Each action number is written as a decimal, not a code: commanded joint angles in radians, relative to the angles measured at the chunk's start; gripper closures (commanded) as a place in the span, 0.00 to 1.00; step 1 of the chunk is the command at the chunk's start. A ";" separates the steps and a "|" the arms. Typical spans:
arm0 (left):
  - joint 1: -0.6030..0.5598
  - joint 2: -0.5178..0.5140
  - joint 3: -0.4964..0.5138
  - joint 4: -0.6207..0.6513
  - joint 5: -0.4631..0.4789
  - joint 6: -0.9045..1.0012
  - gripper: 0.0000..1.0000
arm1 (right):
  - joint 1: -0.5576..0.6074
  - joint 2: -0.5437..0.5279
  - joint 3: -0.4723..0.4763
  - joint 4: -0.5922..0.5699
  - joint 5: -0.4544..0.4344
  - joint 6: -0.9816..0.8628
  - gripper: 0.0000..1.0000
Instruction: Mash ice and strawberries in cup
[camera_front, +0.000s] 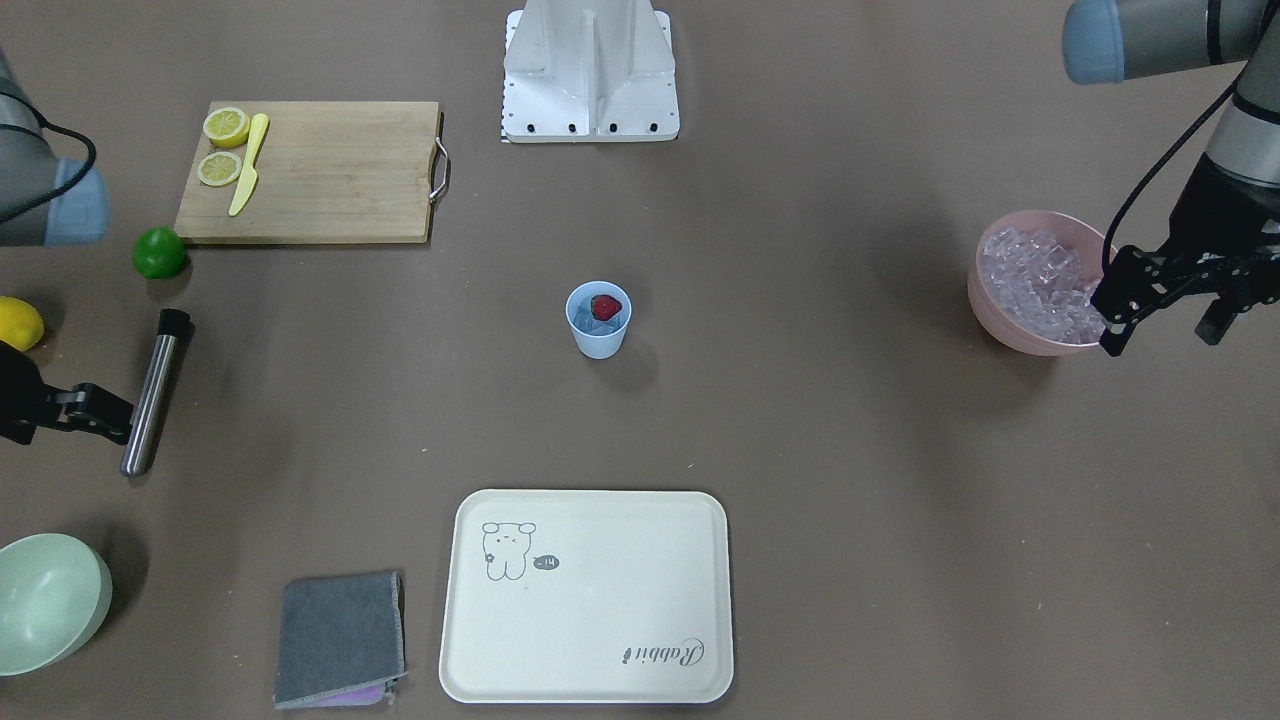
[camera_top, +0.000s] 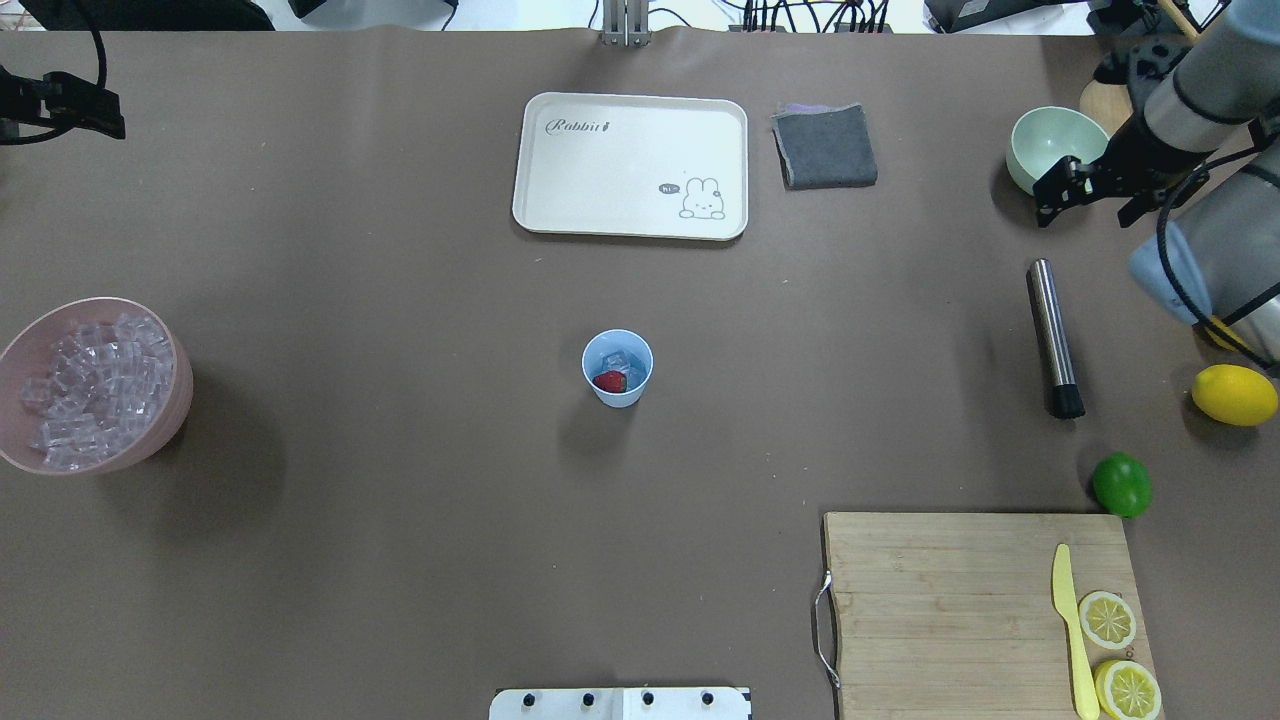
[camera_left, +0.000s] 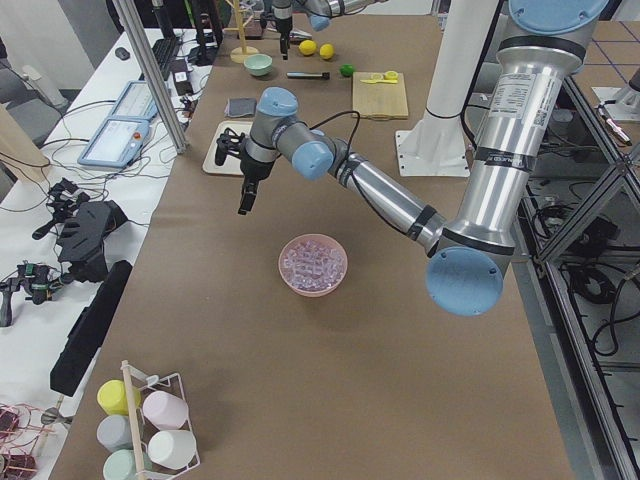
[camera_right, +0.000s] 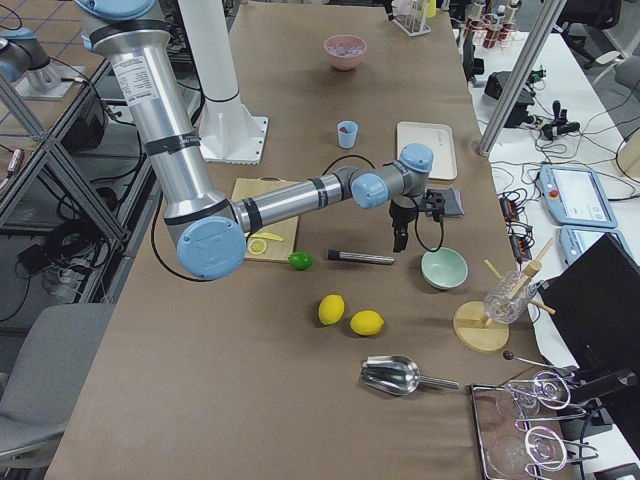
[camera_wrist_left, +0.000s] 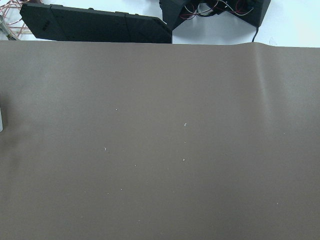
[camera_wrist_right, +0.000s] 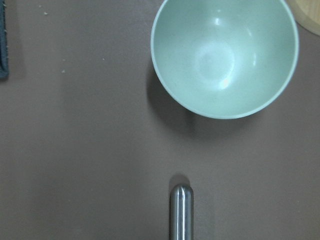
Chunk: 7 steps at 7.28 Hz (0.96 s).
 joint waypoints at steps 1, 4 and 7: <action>-0.002 0.008 -0.011 0.003 -0.013 0.074 0.02 | 0.169 -0.010 0.246 -0.439 0.032 -0.324 0.00; -0.133 0.027 0.047 0.130 -0.215 0.308 0.02 | 0.447 -0.259 0.249 -0.514 0.016 -0.824 0.00; -0.253 0.169 0.114 0.117 -0.247 0.504 0.02 | 0.504 -0.447 0.211 -0.334 0.021 -0.822 0.00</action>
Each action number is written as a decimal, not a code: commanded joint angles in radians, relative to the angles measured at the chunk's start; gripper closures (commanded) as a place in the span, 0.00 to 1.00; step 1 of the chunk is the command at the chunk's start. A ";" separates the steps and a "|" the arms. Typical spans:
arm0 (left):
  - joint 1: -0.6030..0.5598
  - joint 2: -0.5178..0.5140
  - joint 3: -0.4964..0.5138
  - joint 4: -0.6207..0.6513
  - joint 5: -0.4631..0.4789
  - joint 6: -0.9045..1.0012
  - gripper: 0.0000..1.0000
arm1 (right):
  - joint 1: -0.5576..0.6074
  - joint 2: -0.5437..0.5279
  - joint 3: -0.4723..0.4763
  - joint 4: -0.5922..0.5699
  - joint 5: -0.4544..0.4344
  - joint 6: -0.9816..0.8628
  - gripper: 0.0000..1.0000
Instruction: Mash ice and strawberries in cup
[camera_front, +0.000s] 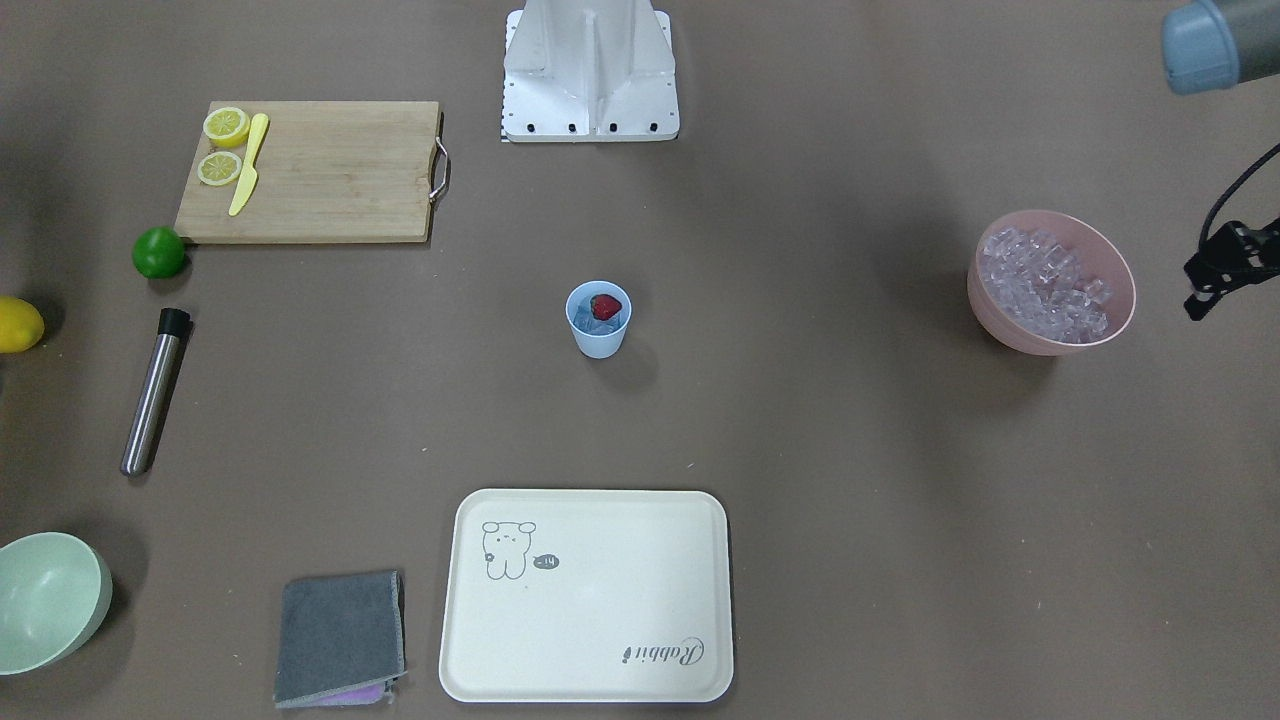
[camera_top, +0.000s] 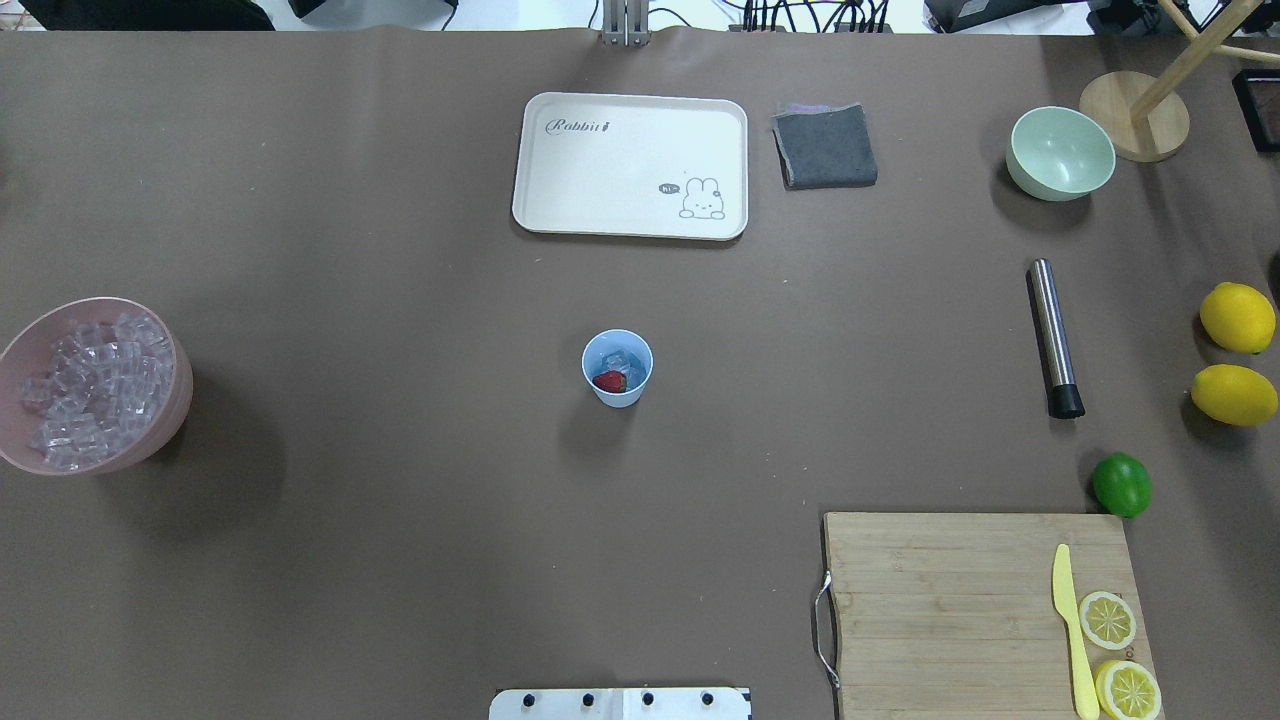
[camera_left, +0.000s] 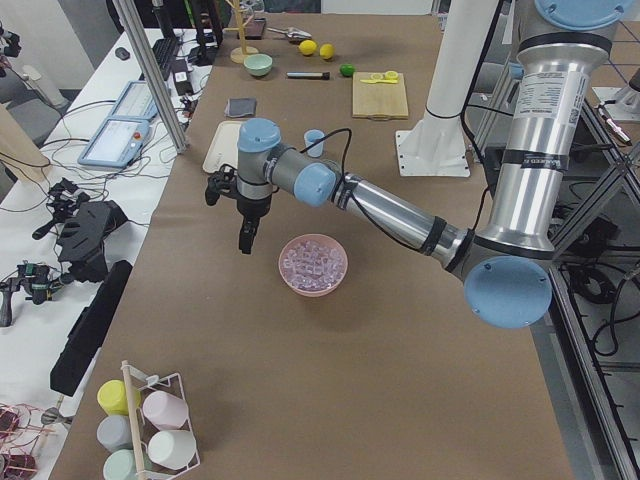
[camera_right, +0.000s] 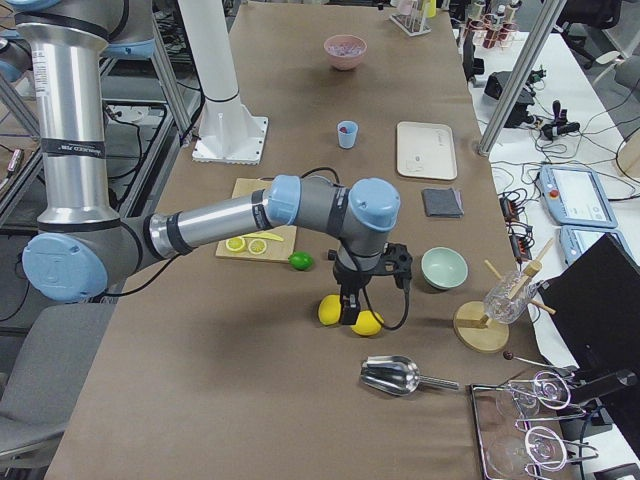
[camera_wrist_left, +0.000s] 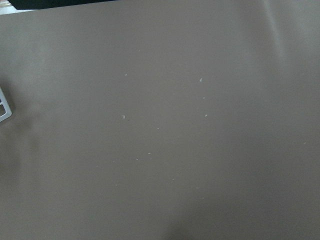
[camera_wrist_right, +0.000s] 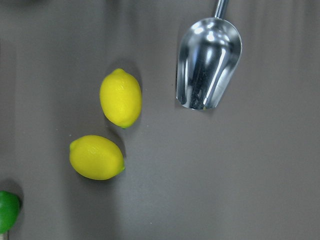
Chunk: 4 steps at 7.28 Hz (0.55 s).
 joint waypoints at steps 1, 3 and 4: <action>-0.085 0.075 0.054 0.000 -0.057 0.079 0.02 | 0.017 -0.071 -0.063 0.128 0.018 0.000 0.00; -0.104 0.081 0.065 -0.028 -0.087 0.083 0.02 | 0.014 -0.059 -0.094 0.158 0.016 0.003 0.00; -0.104 0.079 0.068 -0.040 -0.081 0.083 0.02 | 0.014 -0.056 -0.093 0.159 0.018 0.027 0.00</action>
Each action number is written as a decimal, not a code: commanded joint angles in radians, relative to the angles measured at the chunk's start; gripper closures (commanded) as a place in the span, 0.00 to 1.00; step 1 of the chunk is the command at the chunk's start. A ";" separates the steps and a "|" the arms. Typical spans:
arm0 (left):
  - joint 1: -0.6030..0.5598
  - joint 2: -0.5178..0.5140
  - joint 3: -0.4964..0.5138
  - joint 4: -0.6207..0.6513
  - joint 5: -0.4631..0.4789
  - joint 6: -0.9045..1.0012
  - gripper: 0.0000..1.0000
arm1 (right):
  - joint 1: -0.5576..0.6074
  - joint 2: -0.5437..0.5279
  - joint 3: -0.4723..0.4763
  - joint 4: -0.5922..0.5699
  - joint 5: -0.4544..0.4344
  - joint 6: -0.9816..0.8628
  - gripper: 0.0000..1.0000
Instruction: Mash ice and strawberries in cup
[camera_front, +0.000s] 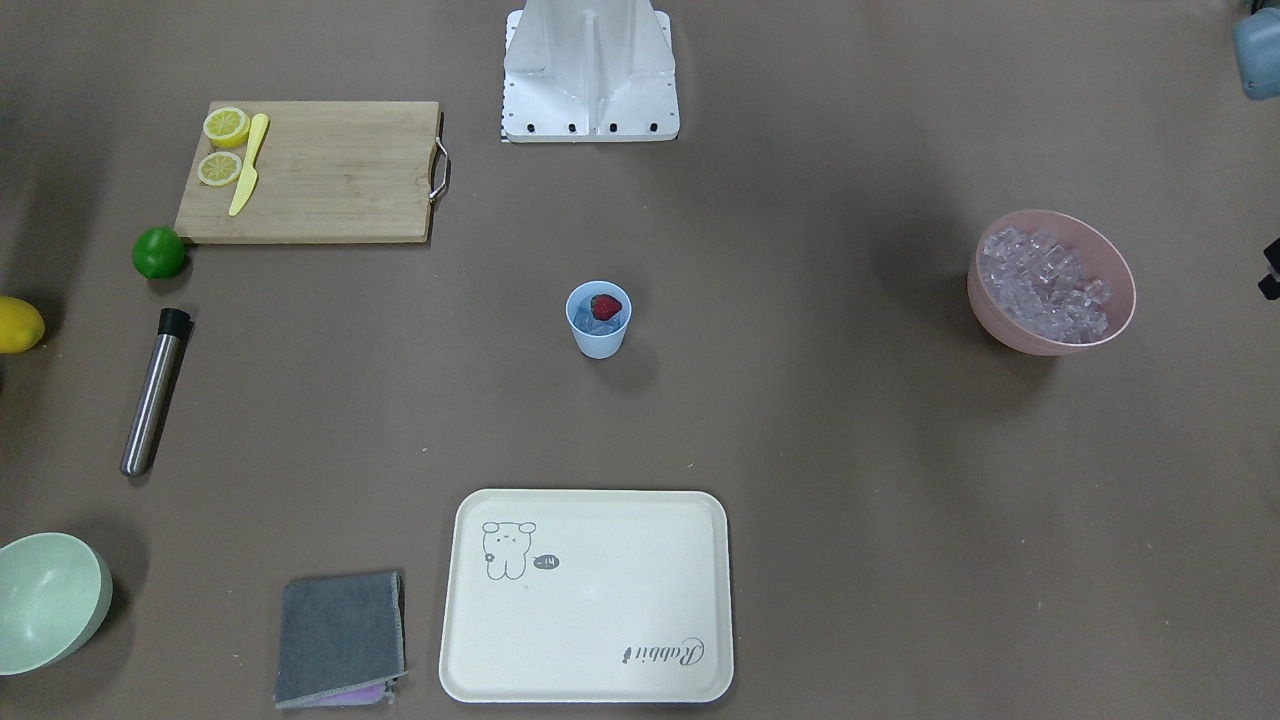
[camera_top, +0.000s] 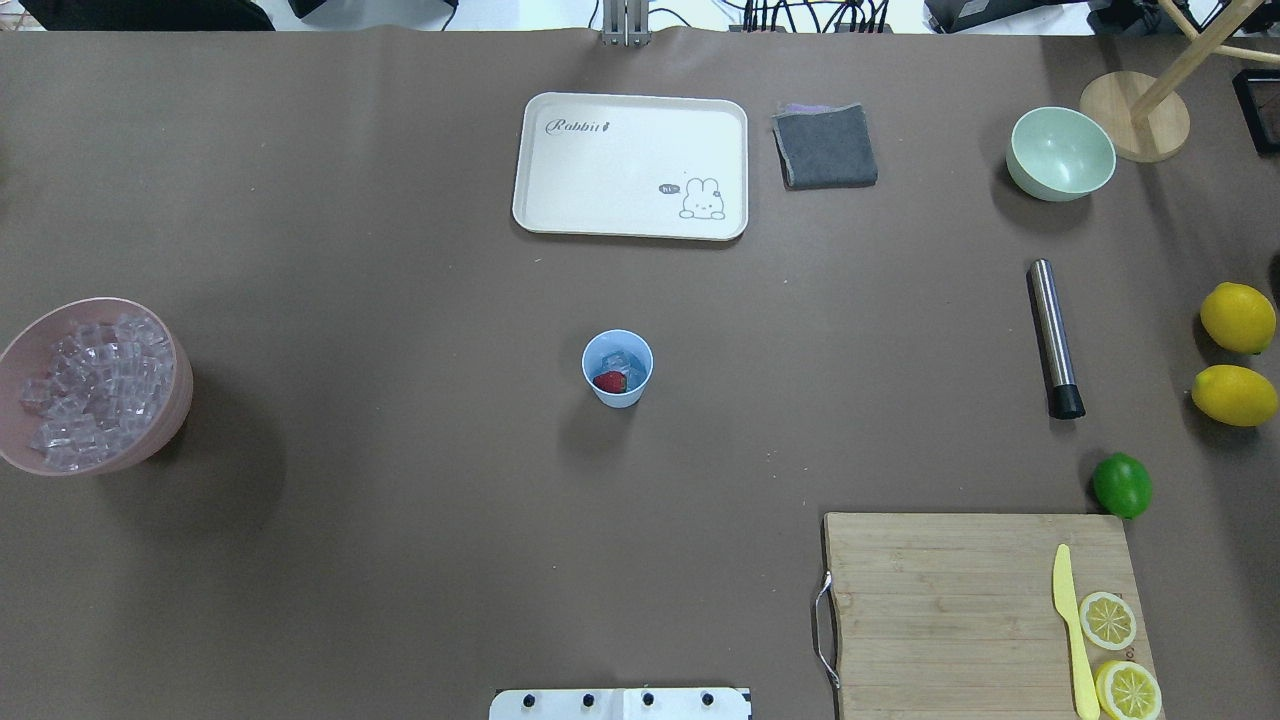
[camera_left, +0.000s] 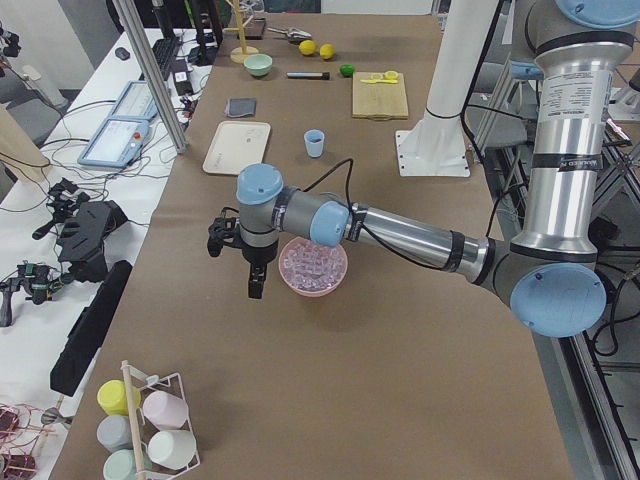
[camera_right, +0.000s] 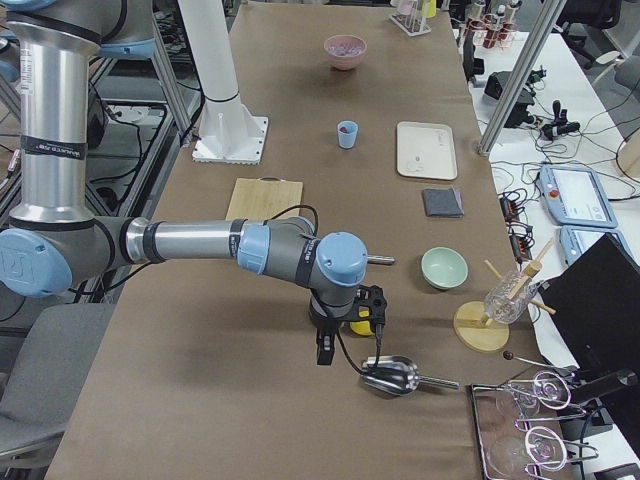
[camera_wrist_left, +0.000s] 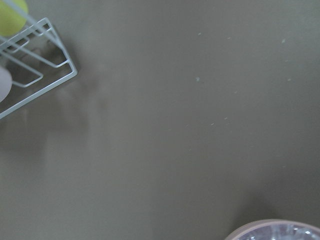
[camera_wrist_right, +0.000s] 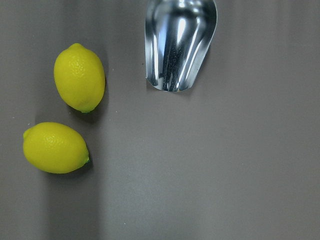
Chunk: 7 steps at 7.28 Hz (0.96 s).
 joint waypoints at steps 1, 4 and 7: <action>-0.004 0.009 0.033 -0.048 -0.001 0.002 0.02 | 0.002 0.004 0.005 0.011 0.001 0.033 0.00; -0.004 0.027 0.097 -0.151 -0.009 0.001 0.02 | -0.001 0.004 0.005 0.011 0.003 0.035 0.00; -0.030 0.030 0.096 -0.142 -0.019 -0.001 0.02 | -0.001 0.017 -0.005 0.013 0.007 0.035 0.00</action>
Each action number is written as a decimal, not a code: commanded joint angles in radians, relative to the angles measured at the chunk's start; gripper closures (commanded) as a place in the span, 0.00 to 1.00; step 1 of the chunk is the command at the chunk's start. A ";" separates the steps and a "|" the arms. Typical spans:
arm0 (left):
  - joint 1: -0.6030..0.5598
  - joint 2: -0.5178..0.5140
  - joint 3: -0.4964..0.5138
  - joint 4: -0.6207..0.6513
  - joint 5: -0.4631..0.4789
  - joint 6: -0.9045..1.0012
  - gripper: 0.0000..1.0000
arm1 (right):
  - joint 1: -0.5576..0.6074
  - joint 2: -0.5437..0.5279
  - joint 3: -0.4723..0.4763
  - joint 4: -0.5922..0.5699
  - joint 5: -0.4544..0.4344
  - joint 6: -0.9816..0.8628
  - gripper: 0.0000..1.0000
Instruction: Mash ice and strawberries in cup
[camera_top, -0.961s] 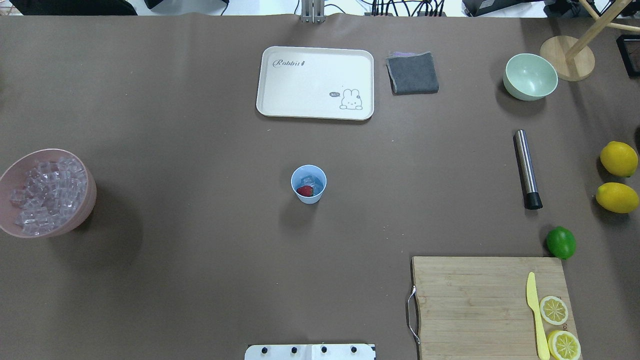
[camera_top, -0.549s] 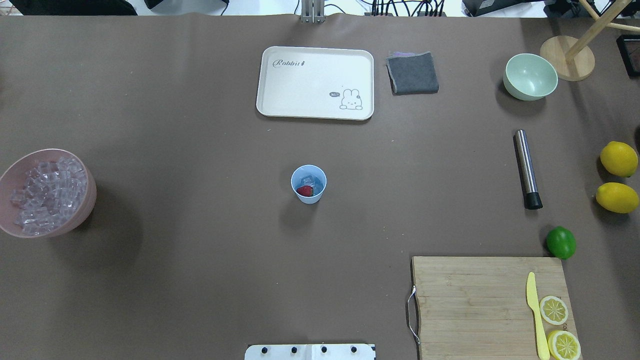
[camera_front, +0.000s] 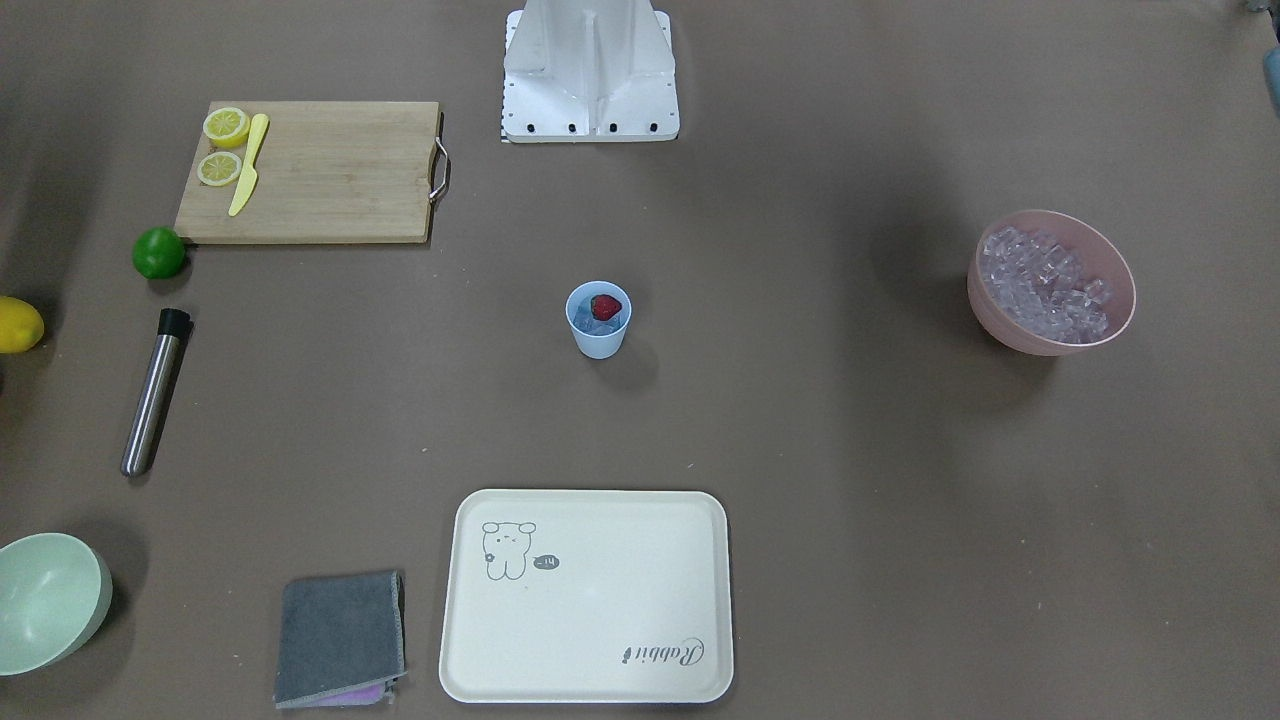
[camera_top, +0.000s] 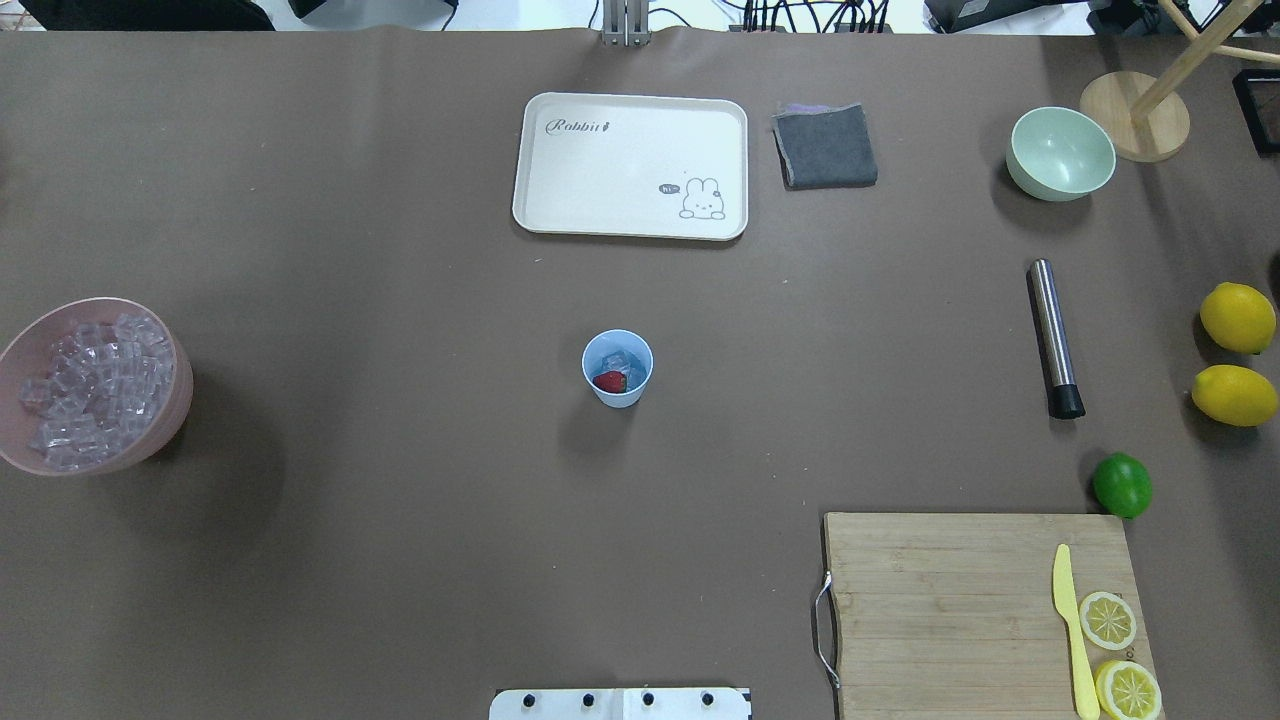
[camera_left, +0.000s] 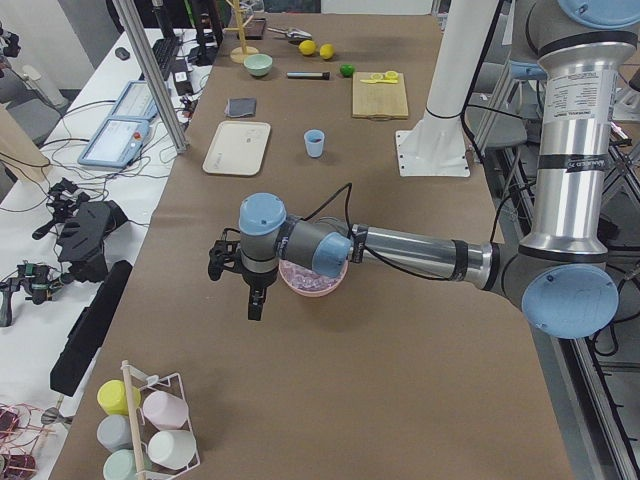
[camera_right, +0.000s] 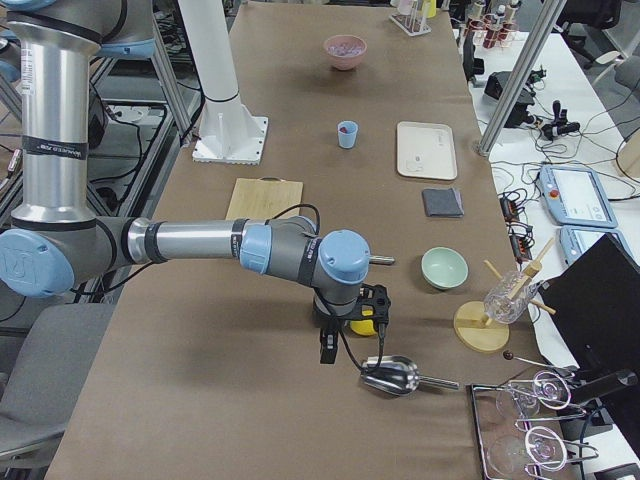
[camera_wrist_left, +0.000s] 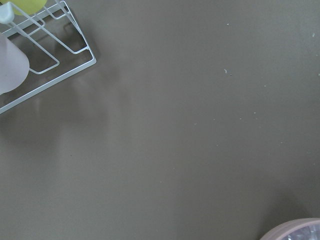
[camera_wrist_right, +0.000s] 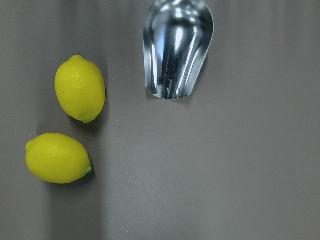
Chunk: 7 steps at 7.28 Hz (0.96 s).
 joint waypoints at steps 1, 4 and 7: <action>-0.031 0.003 0.000 0.007 -0.062 -0.001 0.02 | 0.000 0.012 -0.007 0.000 0.004 0.000 0.00; -0.031 0.000 0.018 -0.004 -0.077 0.001 0.02 | 0.000 0.012 -0.003 0.001 0.010 0.000 0.00; -0.029 -0.006 0.025 -0.004 -0.072 -0.001 0.02 | 0.000 0.012 -0.003 0.001 0.022 0.000 0.00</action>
